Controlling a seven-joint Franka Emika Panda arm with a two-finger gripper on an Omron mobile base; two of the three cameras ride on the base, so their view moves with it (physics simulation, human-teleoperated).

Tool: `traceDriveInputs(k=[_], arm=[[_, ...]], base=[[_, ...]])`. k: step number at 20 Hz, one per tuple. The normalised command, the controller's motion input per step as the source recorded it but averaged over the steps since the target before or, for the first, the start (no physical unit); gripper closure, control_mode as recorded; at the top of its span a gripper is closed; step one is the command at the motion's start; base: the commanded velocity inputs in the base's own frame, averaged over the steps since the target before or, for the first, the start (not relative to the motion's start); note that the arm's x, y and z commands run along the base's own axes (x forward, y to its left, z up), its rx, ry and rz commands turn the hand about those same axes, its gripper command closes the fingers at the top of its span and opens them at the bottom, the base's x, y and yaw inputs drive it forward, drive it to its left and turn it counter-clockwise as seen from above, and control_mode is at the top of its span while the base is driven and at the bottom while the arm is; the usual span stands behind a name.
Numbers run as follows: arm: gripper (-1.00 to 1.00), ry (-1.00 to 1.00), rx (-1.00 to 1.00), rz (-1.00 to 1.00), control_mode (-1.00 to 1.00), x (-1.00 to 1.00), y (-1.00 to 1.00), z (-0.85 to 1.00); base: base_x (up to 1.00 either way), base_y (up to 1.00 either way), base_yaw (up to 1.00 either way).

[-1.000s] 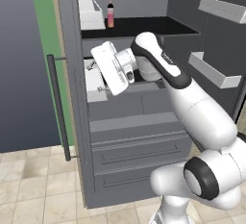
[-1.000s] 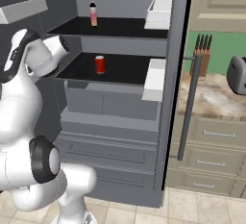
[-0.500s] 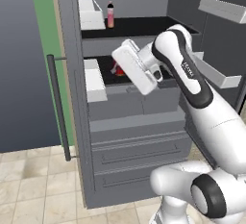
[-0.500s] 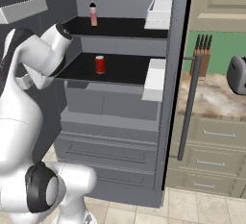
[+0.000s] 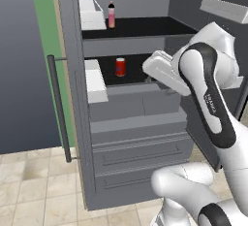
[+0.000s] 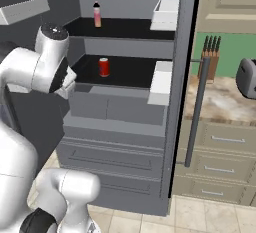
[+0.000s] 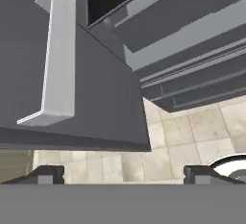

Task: Open the fridge, grab two sodas, and place both sodas inside the bowl with ice on the dining counter.

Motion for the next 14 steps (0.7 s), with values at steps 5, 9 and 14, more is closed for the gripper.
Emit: traceDriveInputs(k=[5,9,14], arm=[[-1.0,-0.39,-0.34,0.02,-1.0,-0.6,-0.72,-0.35],[-1.0,-0.38,-0.33,0.11,-1.0,-0.66,-0.51,-0.34],[-1.0,-0.32,-0.24,0.05,-1.0,-0.68,-0.5,-0.34]], base=[[0.0,0.0,0.0],[0.0,0.0,0.0],[0.0,0.0,0.0]])
